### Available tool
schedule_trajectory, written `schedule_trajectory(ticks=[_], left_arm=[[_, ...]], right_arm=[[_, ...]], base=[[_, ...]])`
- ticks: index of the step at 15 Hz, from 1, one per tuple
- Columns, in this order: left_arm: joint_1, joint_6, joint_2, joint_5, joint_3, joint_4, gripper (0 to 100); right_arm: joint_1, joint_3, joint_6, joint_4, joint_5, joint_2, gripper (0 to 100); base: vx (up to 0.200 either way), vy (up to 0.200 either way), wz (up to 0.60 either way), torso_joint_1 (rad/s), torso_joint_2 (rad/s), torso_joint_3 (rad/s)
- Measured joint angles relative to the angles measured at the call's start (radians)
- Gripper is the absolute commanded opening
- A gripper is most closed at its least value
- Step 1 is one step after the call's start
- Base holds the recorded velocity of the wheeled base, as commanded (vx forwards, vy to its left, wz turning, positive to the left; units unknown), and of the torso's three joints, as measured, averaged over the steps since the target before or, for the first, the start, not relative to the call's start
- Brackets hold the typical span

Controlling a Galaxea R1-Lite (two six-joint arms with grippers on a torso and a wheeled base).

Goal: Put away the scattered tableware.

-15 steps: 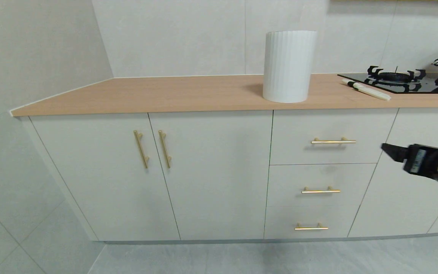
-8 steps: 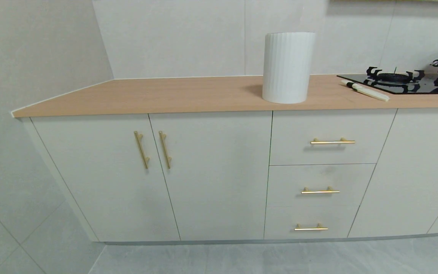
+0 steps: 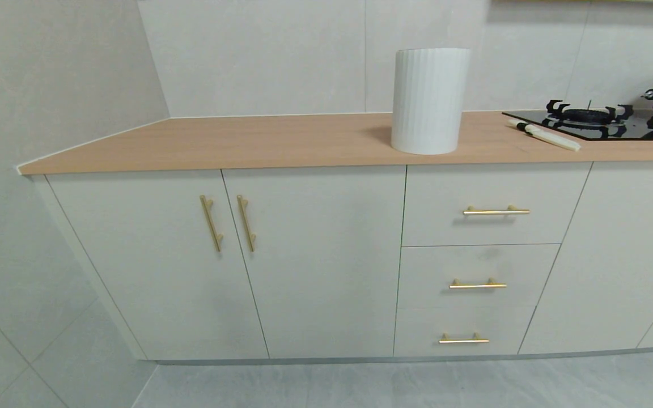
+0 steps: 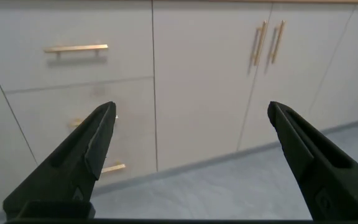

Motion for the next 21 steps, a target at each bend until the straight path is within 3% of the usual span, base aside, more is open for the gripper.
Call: schedule_trajectory(ticks=[2, 4, 9, 21], left_arm=[[0.0, 0.001, 0.0, 0.0, 0.0, 0.0, 100], [0.0, 0.016, 0.0, -0.001, 0.0, 0.0, 100], [0.0, -0.001, 0.0, -0.001, 0.0, 0.0, 100], [0.0, 0.002, 0.0, -0.001, 0.0, 0.0, 100]], right_arm=[[-0.001, 0.085, 0.026, -0.07, 0.107, -0.011, 100], [-0.001, 0.109, 0.072, 0.009, 0.18, -0.016, 100], [-0.001, 0.115, 0.128, 0.053, 0.277, -0.019, 100], [-0.001, 0.116, 0.119, 0.057, 0.286, -0.019, 100]], base=[[0.0, 0.0, 0.0, 0.0, 0.0, 0.0], [0.0, 0.0, 0.0, 0.0, 0.0, 0.0], [0.0, 0.0, 0.0, 0.0, 0.0, 0.0], [0.017, 0.0, 0.0, 0.0, 0.0, 0.0]])
